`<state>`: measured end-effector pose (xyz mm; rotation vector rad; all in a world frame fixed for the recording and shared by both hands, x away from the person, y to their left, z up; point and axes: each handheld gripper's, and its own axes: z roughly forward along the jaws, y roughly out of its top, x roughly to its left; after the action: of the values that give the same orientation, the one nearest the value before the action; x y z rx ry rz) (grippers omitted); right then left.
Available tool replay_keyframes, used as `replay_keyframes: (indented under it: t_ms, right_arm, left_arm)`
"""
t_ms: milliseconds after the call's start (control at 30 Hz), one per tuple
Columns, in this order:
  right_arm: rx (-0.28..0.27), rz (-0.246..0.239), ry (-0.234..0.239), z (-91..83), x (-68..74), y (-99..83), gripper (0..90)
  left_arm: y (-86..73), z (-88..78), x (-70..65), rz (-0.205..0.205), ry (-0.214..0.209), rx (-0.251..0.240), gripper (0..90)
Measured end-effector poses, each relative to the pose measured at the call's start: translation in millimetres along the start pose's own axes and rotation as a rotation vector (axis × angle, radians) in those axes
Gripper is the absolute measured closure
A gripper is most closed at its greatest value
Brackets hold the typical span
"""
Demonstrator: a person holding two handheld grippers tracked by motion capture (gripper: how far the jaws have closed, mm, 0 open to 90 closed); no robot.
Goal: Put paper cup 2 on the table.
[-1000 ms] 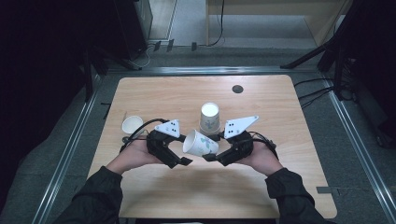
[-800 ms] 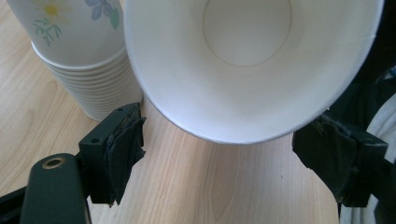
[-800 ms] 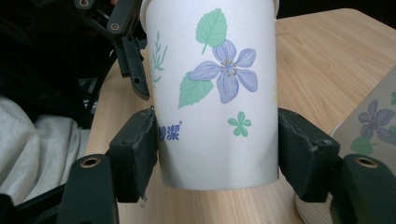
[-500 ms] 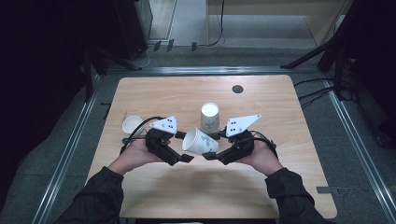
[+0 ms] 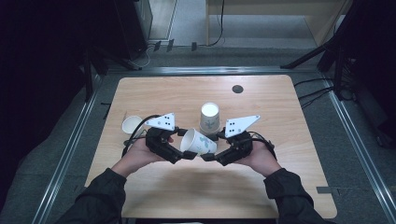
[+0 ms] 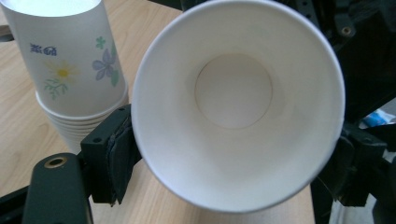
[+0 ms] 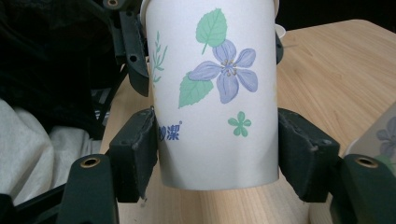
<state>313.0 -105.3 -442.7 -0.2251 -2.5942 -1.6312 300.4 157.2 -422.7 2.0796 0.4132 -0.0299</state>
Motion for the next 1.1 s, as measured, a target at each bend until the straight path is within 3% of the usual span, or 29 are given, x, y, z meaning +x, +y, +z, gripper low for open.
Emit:
replay_keyframes:
  t_ms: [200,833,1100]
  right_arm:
    - [0.000,0.004,0.007,3.9,0.4,-0.2,34.4]
    - [0.030,0.026,0.017,7.4,0.0,-1.9,34.3]
    - [0.050,0.031,0.003,9.9,-0.1,-3.0,27.0]
  left_arm:
    - [0.2,0.2,-0.2,-0.016,-0.013,-0.032,19.9]
    - [-1.1,1.9,-0.5,-0.021,-0.013,-0.014,23.9]
    - [-1.9,-3.1,2.1,-0.023,0.011,-0.024,24.2]
